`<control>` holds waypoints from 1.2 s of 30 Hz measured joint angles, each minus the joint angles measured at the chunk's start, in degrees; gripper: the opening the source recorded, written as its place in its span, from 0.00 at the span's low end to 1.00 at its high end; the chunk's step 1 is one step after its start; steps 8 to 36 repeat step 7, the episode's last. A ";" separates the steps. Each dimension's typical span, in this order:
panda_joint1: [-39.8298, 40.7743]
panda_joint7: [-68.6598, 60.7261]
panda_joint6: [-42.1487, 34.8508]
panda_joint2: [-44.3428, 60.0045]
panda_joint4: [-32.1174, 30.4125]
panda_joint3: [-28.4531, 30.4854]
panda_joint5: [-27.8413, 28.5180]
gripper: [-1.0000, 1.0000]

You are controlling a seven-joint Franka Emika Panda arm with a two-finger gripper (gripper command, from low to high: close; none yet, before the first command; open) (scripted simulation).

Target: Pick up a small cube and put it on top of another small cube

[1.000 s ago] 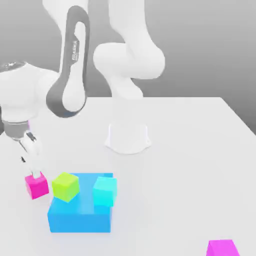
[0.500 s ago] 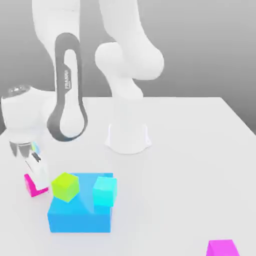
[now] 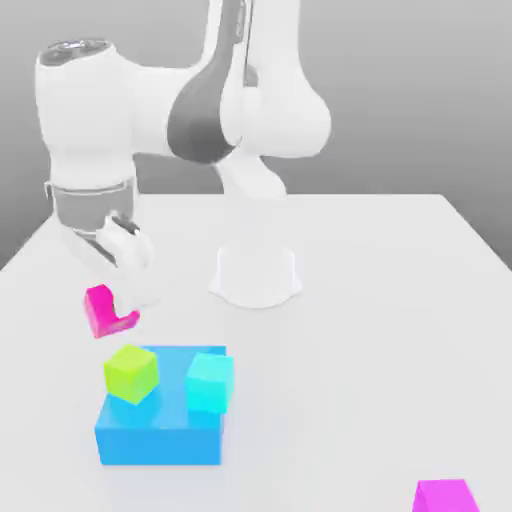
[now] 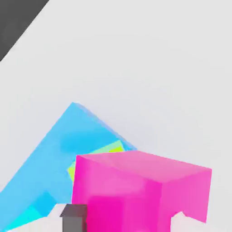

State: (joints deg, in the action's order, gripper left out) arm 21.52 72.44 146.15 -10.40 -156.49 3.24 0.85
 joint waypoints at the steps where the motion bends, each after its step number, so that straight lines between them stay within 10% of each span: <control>1: -0.08 0.03 2.23 1.88 -0.37 -0.03 -0.09 0.00; 2: -0.16 -0.01 4.48 3.76 -0.73 -0.01 -0.22 1.00; 36: -0.11 -0.01 4.48 3.76 -0.73 -0.01 -0.22 1.00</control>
